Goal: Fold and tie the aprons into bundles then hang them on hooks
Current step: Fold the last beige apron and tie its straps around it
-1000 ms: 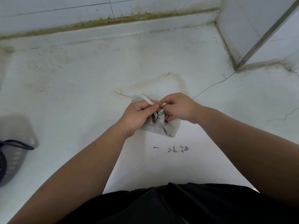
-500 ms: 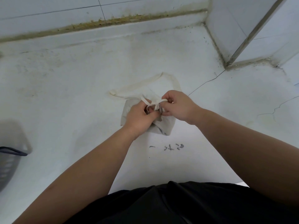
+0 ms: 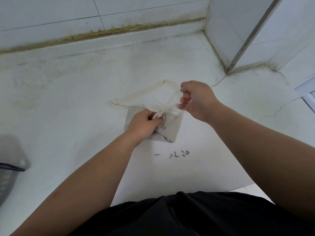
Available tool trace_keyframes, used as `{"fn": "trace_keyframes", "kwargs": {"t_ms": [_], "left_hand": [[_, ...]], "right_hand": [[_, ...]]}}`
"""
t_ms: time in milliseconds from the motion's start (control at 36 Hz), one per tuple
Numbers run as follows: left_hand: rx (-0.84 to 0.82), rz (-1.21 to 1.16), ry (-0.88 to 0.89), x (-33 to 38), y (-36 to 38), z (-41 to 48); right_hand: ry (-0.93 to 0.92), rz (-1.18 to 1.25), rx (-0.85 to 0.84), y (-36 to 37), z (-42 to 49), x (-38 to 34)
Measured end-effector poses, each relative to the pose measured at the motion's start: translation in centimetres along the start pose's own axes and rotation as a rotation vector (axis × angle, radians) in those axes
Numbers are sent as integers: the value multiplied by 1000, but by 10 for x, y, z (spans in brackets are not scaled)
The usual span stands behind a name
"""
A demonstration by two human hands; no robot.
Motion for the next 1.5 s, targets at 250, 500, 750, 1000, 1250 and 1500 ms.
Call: {"fn": "trace_keyframes", "kwargs": {"t_ms": [250,500,750,1000,1250,1500], "left_hand": [[1,-23,9,2,0,0],[-1,-110,-20,6,-4,-5],[-12,-262,11,4,-16,-4],[276,-535,-18,-20,-44,6],[478,-577,-129,-35,-64,12],[520,-811,-324,-46,-63,-1]], "right_hand": [[-243,-1207,426,-53,-3,-15],[101,-687,112,-2,-13,38],[454,-421,40,12,-12,81],[90,-537,219,11,4,77],[64,-264,425,-8,-1,82],[19,-251,369,-2,1,73]]}}
Point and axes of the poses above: each hand's wrist, its own z-axis towards the middle knuckle, its own y-axis out of the palm, x = y × z, the point moved 7 cm from there along z, towards the middle knuckle, and after that the axes turned 7 degrees about x, right-handed, at the moved point
